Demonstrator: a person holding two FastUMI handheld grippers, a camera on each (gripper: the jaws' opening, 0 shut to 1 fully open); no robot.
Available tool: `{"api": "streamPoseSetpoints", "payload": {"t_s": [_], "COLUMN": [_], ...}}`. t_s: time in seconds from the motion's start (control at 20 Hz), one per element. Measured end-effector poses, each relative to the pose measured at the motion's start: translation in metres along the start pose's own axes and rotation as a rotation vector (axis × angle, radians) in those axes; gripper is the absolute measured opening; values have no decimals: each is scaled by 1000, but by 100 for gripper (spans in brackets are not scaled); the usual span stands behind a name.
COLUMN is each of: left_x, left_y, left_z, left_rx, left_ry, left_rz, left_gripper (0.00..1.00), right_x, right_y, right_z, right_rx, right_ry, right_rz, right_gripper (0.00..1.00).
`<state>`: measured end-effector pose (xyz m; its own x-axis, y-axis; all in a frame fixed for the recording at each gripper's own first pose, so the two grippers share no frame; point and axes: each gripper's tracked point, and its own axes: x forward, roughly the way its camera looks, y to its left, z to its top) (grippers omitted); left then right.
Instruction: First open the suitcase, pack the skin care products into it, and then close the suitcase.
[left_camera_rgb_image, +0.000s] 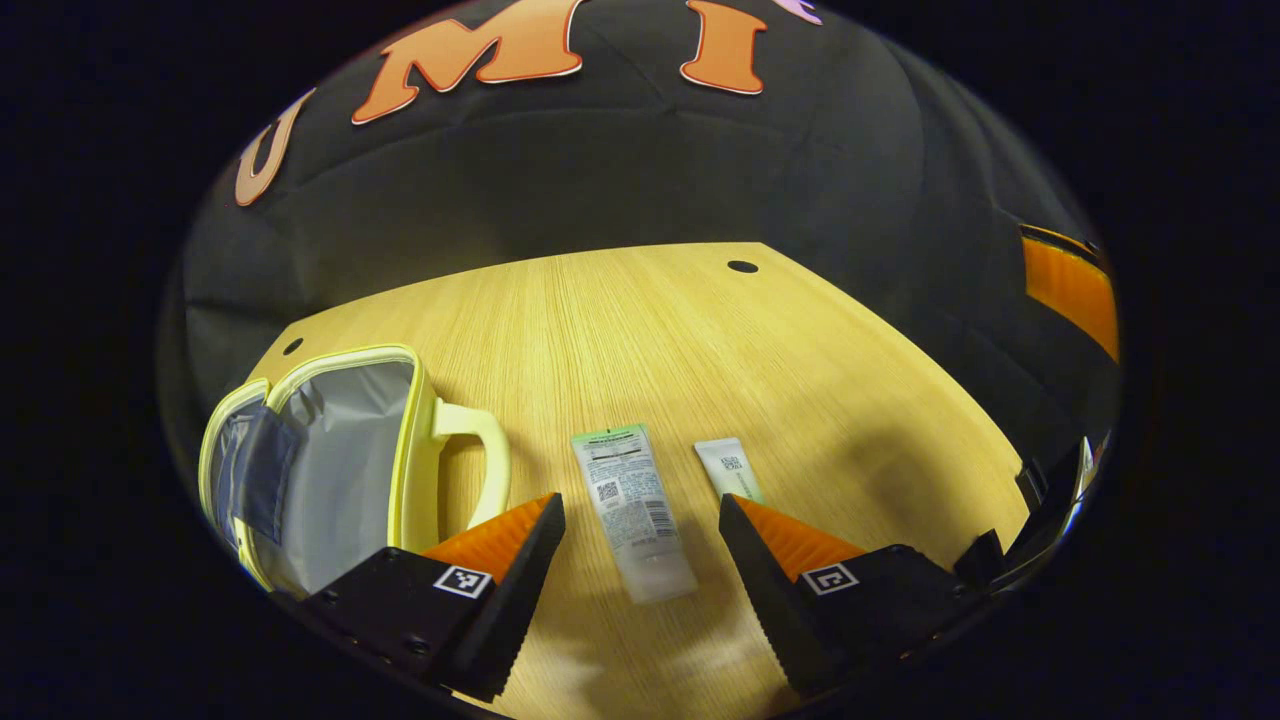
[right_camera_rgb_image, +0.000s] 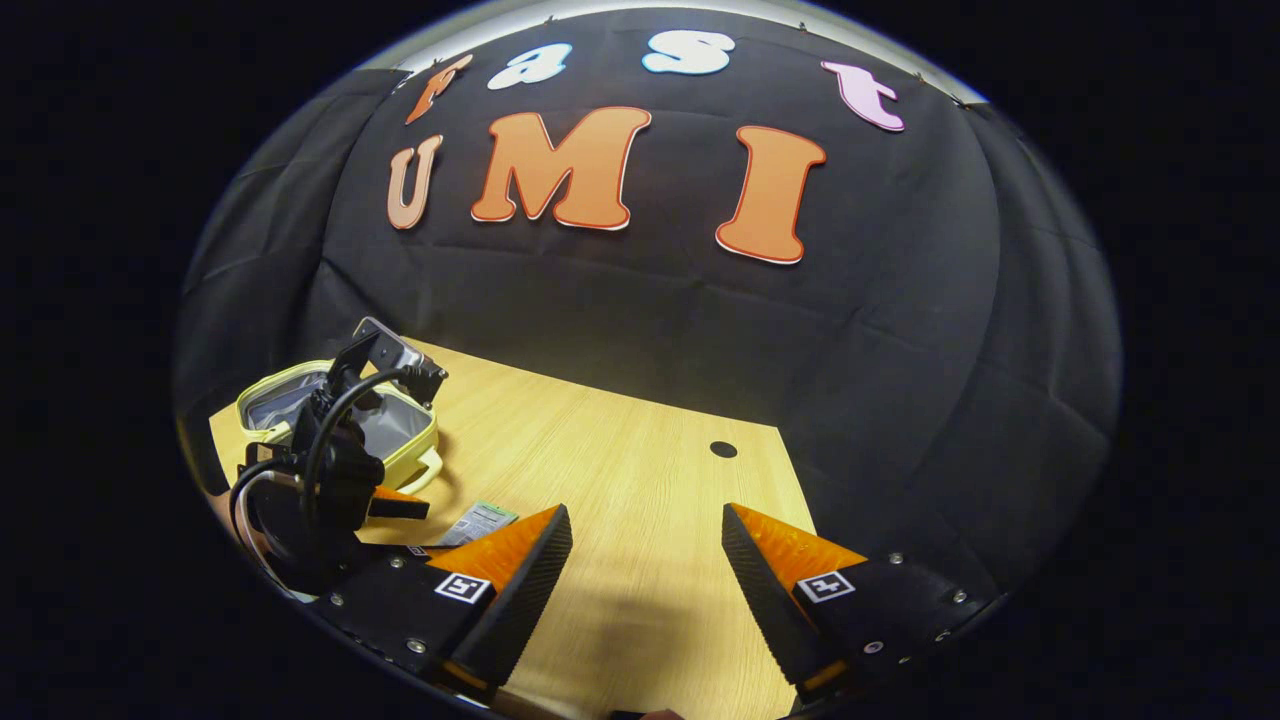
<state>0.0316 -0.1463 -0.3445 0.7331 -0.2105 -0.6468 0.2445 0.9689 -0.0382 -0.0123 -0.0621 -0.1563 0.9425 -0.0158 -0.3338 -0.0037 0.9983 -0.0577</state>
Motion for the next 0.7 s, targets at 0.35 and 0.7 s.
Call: {"api": "streamPoseSetpoints", "payload": {"t_s": [0.35,0.7], "left_x": [16,34], "left_y": [4,11], "left_z": [-20,-30], "left_rx": [-68,-77], "left_ry": [142,277], "left_rz": [2,22], "left_gripper": [89,66], "right_x": [-1,4], "right_y": [2,2], "right_z": [-1,-11], "right_rx": [2,19], "right_ry": [0,23], "right_rz": [9,15], "right_gripper": [96,96]}}
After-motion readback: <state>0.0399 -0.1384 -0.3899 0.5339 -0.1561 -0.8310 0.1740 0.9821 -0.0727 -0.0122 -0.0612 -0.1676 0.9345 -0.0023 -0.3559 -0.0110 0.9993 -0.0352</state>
